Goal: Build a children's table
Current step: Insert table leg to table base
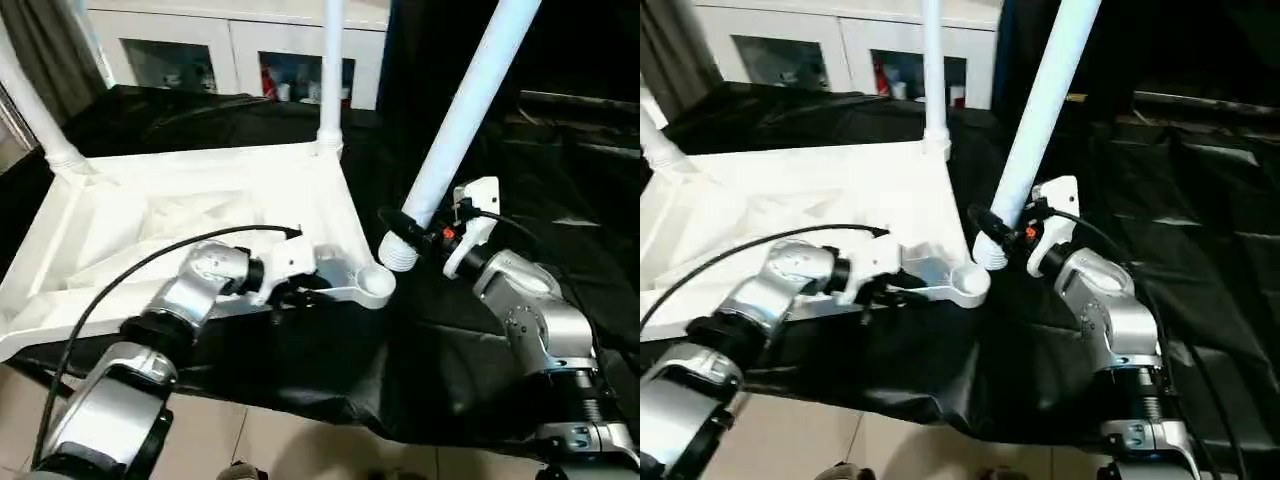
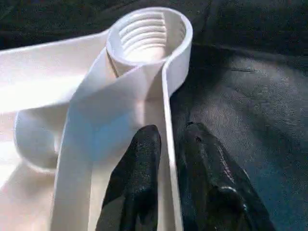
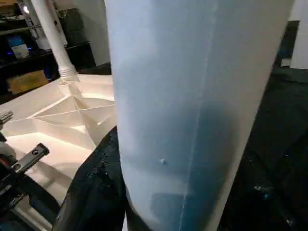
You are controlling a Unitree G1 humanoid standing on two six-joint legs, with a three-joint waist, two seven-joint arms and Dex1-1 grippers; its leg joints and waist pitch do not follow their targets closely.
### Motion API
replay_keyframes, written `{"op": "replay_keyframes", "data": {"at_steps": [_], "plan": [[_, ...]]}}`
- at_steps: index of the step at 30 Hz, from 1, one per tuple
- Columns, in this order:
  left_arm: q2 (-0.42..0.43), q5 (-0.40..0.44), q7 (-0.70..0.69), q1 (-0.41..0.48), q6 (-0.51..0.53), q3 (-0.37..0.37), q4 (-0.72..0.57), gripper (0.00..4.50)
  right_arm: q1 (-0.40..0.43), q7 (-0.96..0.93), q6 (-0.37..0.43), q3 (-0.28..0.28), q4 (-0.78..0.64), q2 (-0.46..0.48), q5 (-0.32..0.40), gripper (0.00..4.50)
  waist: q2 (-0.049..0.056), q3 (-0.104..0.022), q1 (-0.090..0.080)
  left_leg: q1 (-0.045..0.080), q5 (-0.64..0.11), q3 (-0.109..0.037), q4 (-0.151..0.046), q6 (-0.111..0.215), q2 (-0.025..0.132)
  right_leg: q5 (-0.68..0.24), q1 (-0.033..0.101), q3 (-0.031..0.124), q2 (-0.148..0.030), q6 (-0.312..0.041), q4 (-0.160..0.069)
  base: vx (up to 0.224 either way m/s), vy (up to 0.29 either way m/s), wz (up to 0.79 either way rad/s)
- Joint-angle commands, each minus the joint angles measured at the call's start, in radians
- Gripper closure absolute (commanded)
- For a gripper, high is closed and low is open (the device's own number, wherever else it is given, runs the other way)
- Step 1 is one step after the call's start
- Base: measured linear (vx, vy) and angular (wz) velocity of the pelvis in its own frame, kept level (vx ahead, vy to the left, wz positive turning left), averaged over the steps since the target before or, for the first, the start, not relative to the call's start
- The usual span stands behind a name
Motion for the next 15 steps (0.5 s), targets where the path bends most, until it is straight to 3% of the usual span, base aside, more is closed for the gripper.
{"op": "replay_keyframes", "data": {"at_steps": [1, 4, 8, 9, 15], "plan": [[0.019, -0.002, -0.01, 0.01, 0.016, 0.01, 0.0, 3.42, -0.004, 0.007, -0.001, 0.003, -0.034, 0.005, 0.015, 2.61, -0.009, -0.065, 0.004, 0.014, -0.292, 0.001, -0.068, 0.009, 0.013, -0.271, 0.041, 0.026, -0.037, -0.201, -0.07, 0.0, 0.0, 0.0], [0.023, -0.006, -0.011, 0.011, 0.018, 0.016, 0.003, 3.79, -0.005, 0.011, 0.005, 0.01, -0.036, 0.01, 0.017, 2.61, -0.013, -0.065, 0.005, 0.012, -0.289, 0.001, -0.068, 0.009, 0.013, -0.251, 0.042, 0.026, -0.037, -0.207, -0.068, 0.0, 0.0, 0.0], [0.024, -0.011, -0.01, 0.016, 0.024, 0.018, -0.001, 3.98, -0.001, 0.03, 0.025, 0.028, -0.049, 0.009, 0.019, 2.61, -0.011, -0.065, 0.007, 0.013, -0.283, 0.002, -0.068, 0.01, 0.013, -0.239, 0.042, 0.027, -0.037, -0.212, -0.066, 0.0, 0.0, 0.0], [0.022, -0.014, -0.008, 0.017, 0.026, 0.02, -0.002, 4.23, 0.001, 0.033, 0.031, 0.033, -0.052, 0.007, 0.017, 2.61, -0.012, -0.064, 0.007, 0.013, -0.286, 0.002, -0.068, 0.011, 0.013, -0.243, 0.043, 0.027, -0.038, -0.21, -0.067, 0.0, 0.0, 0.0], [0.009, -0.025, -0.008, 0.027, 0.029, 0.024, 0.0, 4.42, 0.01, 0.043, 0.072, 0.061, -0.075, -0.007, 0.009, 2.61, -0.018, -0.061, 0.008, 0.015, -0.301, 0.001, -0.07, 0.003, 0.014, -0.305, 0.039, 0.028, -0.04, -0.19, -0.072, 0.0, 0.0, 0.0]]}}
